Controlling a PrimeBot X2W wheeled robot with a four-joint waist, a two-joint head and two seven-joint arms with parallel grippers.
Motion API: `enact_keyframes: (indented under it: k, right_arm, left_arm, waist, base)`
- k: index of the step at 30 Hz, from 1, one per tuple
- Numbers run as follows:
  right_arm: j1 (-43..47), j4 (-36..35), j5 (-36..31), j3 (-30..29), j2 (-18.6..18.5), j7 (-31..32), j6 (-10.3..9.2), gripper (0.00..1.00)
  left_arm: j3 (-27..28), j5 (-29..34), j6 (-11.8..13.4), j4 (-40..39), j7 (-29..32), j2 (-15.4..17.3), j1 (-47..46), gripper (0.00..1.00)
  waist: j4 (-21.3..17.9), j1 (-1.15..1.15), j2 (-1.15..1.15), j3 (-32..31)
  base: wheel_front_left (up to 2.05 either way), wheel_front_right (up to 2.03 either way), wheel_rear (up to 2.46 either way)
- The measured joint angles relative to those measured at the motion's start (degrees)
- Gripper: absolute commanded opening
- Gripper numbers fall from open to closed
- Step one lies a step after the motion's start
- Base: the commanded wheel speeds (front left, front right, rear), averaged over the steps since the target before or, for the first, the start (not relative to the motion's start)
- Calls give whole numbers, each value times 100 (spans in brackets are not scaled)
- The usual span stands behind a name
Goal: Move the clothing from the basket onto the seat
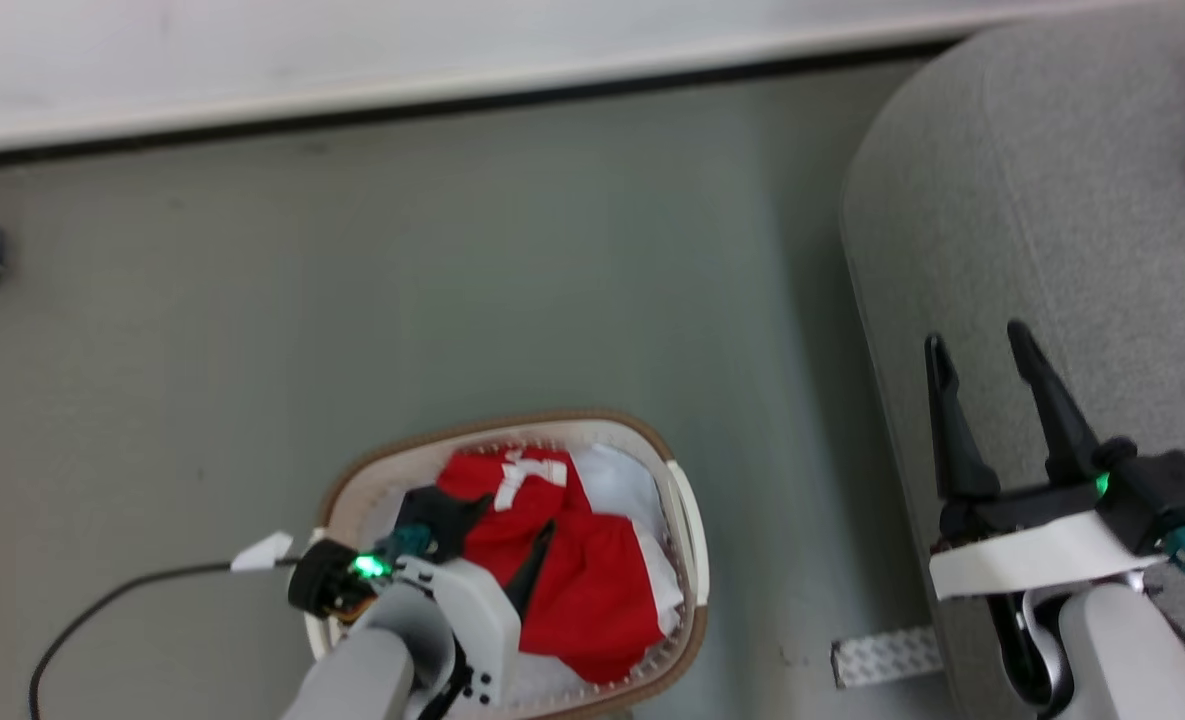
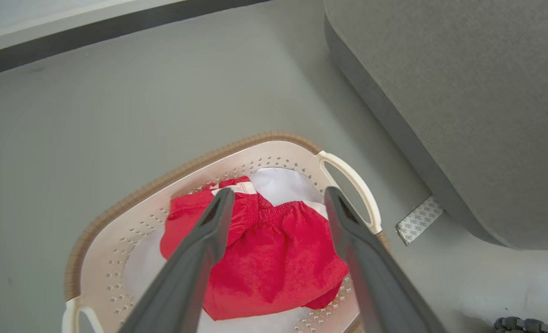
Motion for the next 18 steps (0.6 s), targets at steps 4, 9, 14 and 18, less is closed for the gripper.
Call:
enact_keyframes:
  k: [4,9,14,18]
  right_arm:
    - [-370,-275,38,85,-2,0,0,100]
    - [-829,-566,115,231,-1,0,0,100]
    - [-1157,-884,192,297,-4,0,0,100]
    - [-1310,-1132,232,311,-3,0,0,100]
  left_arm:
    - [-249,-8,-12,494,265,120,-611,100]
    - [-547,-232,-13,1162,625,292,-1148,100]
    - [-679,-356,-14,1636,660,490,-1651,100]
    - [-694,-366,-14,1954,635,578,-2010,100]
  waist:
    - [-116,0,0,613]
    - [-286,0,0,1377]
    - [-478,0,0,2067]
    - [-624,0,0,2534]
  base:
    - [0,0,0]
    - [0,0,0]
    - [0,0,0]
    - [0,0,0]
